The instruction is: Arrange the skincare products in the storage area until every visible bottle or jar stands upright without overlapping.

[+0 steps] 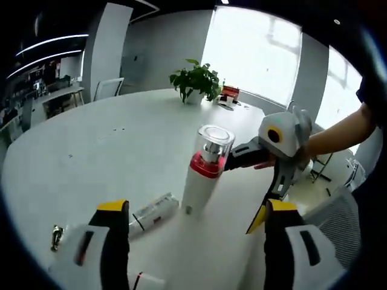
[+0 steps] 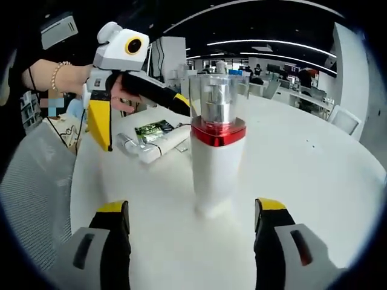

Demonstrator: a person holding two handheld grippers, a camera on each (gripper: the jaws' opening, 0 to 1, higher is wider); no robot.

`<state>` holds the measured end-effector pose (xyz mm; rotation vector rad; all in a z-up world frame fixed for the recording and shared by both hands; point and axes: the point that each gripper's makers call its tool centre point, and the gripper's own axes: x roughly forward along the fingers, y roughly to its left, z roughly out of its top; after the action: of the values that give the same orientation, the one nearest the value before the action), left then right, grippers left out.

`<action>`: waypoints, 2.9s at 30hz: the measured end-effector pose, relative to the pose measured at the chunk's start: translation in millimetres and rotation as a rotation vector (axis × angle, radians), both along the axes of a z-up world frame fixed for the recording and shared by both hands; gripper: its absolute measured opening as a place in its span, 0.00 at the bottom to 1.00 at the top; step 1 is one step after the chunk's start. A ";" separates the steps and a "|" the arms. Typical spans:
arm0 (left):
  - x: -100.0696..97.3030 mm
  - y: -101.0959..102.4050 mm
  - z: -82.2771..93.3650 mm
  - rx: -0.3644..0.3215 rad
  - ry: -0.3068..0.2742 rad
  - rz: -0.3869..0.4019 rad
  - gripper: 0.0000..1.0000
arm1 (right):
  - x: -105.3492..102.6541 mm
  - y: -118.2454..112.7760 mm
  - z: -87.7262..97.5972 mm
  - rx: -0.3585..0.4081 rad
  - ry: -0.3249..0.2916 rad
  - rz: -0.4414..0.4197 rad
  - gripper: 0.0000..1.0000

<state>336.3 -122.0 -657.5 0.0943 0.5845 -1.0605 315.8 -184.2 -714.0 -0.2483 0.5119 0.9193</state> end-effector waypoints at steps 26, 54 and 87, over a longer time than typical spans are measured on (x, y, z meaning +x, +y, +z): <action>-50.9 119.2 2.3 -0.021 0.068 0.347 0.99 | -39.5 -10.5 12.2 0.037 0.063 -0.096 0.97; -114.9 191.9 10.3 -0.046 0.072 0.590 0.97 | -87.9 -7.5 34.1 0.096 0.047 -0.165 0.97; -71.2 187.8 9.3 -0.005 0.176 0.619 0.97 | -87.0 -8.4 26.8 0.094 0.052 -0.171 0.95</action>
<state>265.1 65.7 -648.2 -0.1791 0.7100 -0.4694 228.8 -192.7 -687.1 -0.0935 0.5280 0.7821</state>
